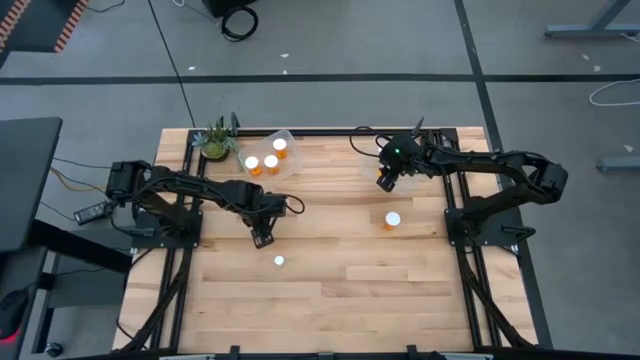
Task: Pick and place medicine bottles into bin by pill shape (circle, oval)
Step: Put the yellow tablet bottle into the right transparent bin
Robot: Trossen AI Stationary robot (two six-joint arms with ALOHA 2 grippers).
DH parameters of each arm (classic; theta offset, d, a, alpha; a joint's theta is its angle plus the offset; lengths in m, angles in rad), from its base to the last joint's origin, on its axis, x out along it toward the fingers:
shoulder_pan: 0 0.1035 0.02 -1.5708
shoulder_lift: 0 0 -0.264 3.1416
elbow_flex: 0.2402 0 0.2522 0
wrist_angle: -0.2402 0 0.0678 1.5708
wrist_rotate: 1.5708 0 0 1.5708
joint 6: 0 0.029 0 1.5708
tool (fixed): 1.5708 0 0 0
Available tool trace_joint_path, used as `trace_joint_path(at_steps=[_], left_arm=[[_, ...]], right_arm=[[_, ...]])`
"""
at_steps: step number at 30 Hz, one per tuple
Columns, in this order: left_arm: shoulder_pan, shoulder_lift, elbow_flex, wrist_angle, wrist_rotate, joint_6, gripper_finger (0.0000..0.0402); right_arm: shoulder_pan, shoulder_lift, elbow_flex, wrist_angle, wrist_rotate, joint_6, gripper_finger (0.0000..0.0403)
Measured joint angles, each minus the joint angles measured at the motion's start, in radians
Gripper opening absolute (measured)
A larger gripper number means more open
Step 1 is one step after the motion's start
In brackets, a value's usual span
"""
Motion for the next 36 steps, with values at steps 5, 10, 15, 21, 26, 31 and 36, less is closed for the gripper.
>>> trace_joint_path(at_steps=[5, 10, 15, 21, 26, 31, 36], left_arm=[[0.000, 0.000, 0.000, 0.000, 0.000, -0.015, 0.0175], [0.000, 0.000, 0.000, -0.004, 0.000, -0.016, 0.0173], [0.000, 0.000, 0.000, -0.071, 0.001, -0.024, 0.0174], [0.000, 0.000, 0.000, -0.171, 0.001, -0.030, 0.0173], [-0.020, 0.000, 0.000, -0.212, 0.108, -0.044, 0.0172], [-0.107, 0.000, 0.000, -0.204, 0.230, -0.059, 0.0178], [-0.222, 0.000, 0.000, -0.145, 0.241, -0.124, 0.0189]], right_arm=[[0.000, 0.000, 0.000, 0.000, 0.000, -0.002, 0.0184], [-0.007, 0.000, 0.037, -0.012, 0.000, -0.007, 0.0184], [-0.005, 0.000, 0.087, -0.046, -0.005, -0.014, 0.0184], [-0.003, 0.000, 0.166, -0.138, -0.007, -0.021, 0.0184], [0.024, 0.000, 0.211, -0.184, -0.050, -0.015, 0.0184], [0.087, 0.000, 0.234, -0.180, -0.082, -0.021, 0.0184], [0.144, 0.000, 0.241, -0.154, -0.082, -0.027, 0.0184]])
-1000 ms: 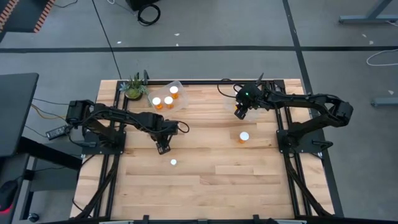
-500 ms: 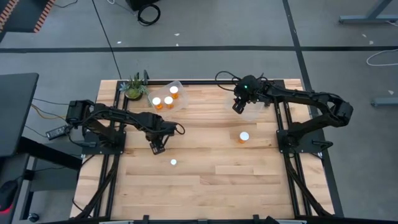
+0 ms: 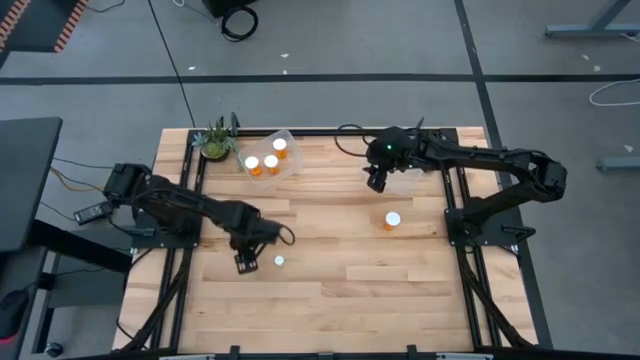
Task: Pick and place medicine bottles into bin by pill shape (circle, oval)
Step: Put the yellow tablet bottle into the right transparent bin
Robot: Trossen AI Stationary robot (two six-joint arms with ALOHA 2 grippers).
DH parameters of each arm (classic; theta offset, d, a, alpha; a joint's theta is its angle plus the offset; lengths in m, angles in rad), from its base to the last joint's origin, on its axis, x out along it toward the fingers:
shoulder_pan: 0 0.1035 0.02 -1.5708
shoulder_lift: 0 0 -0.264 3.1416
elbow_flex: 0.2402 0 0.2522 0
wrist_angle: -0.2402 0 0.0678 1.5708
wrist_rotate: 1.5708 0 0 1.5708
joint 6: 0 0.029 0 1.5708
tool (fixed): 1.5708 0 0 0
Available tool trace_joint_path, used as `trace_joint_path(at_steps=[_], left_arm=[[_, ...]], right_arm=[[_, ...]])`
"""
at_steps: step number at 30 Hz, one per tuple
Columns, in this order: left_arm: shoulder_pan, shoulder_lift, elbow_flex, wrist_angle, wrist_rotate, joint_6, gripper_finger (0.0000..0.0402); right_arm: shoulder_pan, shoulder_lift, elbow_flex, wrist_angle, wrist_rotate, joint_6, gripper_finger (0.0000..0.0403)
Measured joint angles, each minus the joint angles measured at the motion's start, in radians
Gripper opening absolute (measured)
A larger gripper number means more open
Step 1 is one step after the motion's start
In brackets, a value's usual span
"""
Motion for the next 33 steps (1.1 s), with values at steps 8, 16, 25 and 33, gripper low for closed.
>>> trace_joint_path(at_steps=[8, 16, 25, 33], left_arm=[[-0.144, 0.000, 0.000, 0.228, -0.076, -0.170, 0.0222], [-0.250, 0.000, 0.000, 0.304, -0.323, -0.262, 0.0245], [-0.275, 0.016, 0.000, 0.415, -0.490, -0.274, 0.0247], [-0.275, 0.109, 0.000, 0.502, -0.498, -0.237, 0.0233]], right_arm=[[0.037, -0.044, 0.000, -0.001, 0.000, -0.002, 0.0184], [0.091, -0.132, 0.000, -0.004, 0.000, 0.022, 0.0184], [0.133, -0.160, 0.000, -0.009, 0.000, 0.036, 0.0184], [0.133, -0.160, 0.000, -0.032, 0.001, 0.054, 0.0184]])
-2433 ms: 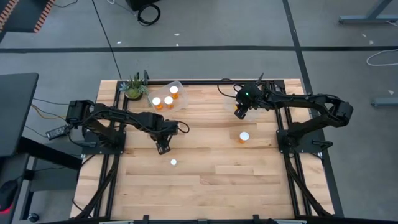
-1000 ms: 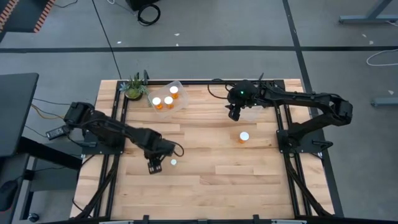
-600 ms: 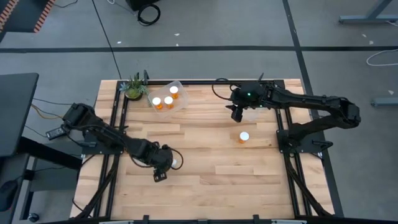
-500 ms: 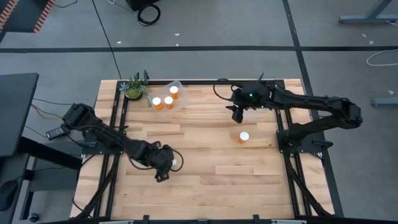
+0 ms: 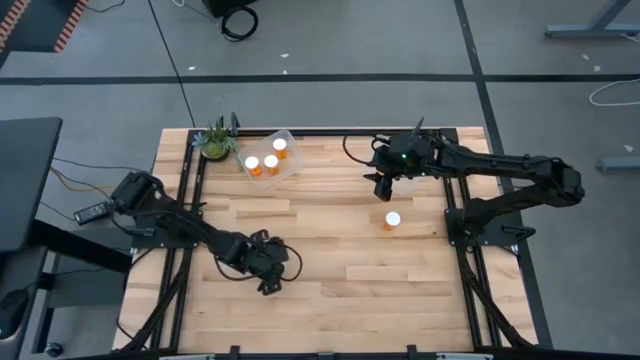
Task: Pick and place medicine bottles into bin by pill shape (circle, oval)
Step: Put the yellow tablet bottle into the right transparent bin
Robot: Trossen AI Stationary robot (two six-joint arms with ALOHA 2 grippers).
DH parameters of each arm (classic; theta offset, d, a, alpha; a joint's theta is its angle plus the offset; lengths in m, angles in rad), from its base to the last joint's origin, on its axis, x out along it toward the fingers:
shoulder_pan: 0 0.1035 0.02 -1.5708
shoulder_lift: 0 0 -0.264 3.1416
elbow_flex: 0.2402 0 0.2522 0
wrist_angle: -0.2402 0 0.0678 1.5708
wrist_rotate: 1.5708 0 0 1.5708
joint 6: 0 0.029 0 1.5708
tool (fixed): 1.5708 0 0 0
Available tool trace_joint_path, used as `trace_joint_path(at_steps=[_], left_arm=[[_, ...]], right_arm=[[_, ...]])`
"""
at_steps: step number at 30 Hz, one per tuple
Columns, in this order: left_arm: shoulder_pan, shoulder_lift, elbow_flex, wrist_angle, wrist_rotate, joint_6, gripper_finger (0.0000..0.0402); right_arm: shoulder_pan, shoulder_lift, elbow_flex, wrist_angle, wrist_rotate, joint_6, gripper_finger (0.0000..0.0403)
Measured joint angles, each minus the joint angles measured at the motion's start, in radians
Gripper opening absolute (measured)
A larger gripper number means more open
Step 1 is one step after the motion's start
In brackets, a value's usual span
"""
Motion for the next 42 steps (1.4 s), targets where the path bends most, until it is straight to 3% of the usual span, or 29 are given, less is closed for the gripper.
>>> trace_joint_path(at_steps=[6, 15, 21, 25, 29, 36, 42], left_arm=[[0.003, 0.028, 0.000, 0.071, -0.005, 0.048, 0.0200], [0.036, 0.025, 0.000, 0.074, -0.020, 0.075, 0.0102], [0.114, 0.025, 0.000, 0.226, -0.019, 0.212, 0.0105], [0.206, 0.024, 0.000, 0.373, 0.009, 0.338, 0.0142], [0.308, 0.024, 0.000, 0.465, 0.040, 0.418, 0.0154], [0.452, 0.024, 0.000, 0.618, 0.104, 0.525, 0.0119], [0.505, 0.024, 0.029, 0.541, 0.198, 0.456, 0.0097]], right_arm=[[0.000, 0.000, 0.000, 0.001, 0.000, 0.003, 0.0184], [0.000, 0.001, 0.000, 0.002, 0.000, 0.003, 0.0184], [0.000, 0.001, 0.000, -0.003, 0.000, 0.003, 0.0184], [0.000, 0.001, 0.000, -0.059, 0.000, 0.003, 0.0184], [0.000, 0.001, 0.000, -0.143, 0.000, 0.017, 0.0184], [0.000, -0.045, -0.001, -0.216, 0.007, 0.029, 0.0184], [0.000, -0.103, -0.001, -0.216, 0.016, 0.035, 0.0184]])
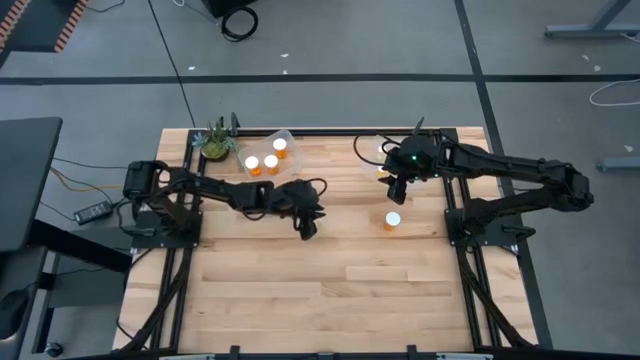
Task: Pick and place medicine bottles into bin by pill shape (circle, oval)
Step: Put the yellow tablet bottle into the right transparent bin
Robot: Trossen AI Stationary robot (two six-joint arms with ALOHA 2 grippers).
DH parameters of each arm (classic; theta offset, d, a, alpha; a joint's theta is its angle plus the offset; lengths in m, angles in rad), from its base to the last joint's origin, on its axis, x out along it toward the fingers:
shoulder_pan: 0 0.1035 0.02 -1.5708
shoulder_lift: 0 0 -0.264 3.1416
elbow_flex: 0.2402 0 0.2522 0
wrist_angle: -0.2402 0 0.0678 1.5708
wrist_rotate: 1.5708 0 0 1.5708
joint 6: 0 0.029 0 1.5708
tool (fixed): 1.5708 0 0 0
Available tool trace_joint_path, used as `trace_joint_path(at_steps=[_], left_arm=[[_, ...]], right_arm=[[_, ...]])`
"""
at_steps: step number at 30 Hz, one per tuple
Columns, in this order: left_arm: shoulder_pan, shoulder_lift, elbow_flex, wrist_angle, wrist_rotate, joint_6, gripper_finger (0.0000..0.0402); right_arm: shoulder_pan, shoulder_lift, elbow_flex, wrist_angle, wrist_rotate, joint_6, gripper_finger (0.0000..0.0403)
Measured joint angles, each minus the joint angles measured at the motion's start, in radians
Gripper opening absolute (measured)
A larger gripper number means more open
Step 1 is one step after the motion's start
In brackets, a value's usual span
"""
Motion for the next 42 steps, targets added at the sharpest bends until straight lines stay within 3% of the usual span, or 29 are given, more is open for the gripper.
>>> trace_joint_path(at_steps=[3, 8, 18, 25, 33, 42], left_arm=[[-0.009, 0.000, 0.029, -0.140, -0.001, -0.042, 0.0111], [-0.071, 0.000, 0.069, -0.290, -0.062, -0.089, 0.0168], [-0.142, 0.058, 0.072, -0.281, -0.182, -0.225, 0.0281], [-0.183, 0.097, 0.072, -0.254, -0.323, -0.252, 0.0277], [-0.199, 0.156, 0.071, -0.280, -0.342, -0.320, 0.0264], [-0.200, 0.181, 0.071, -0.314, -0.342, -0.322, 0.0225]], right_arm=[[0.000, -0.006, 0.000, 0.002, 0.000, 0.006, 0.0184], [0.000, -0.002, -0.025, 0.045, 0.001, -0.009, 0.0184], [0.000, -0.002, -0.083, 0.131, 0.001, -0.032, 0.0184], [0.007, -0.002, -0.083, 0.125, 0.001, -0.037, 0.0184], [0.013, -0.027, -0.084, 0.068, 0.000, -0.036, 0.0184], [0.013, -0.156, -0.084, 0.081, 0.023, -0.042, 0.0184]])
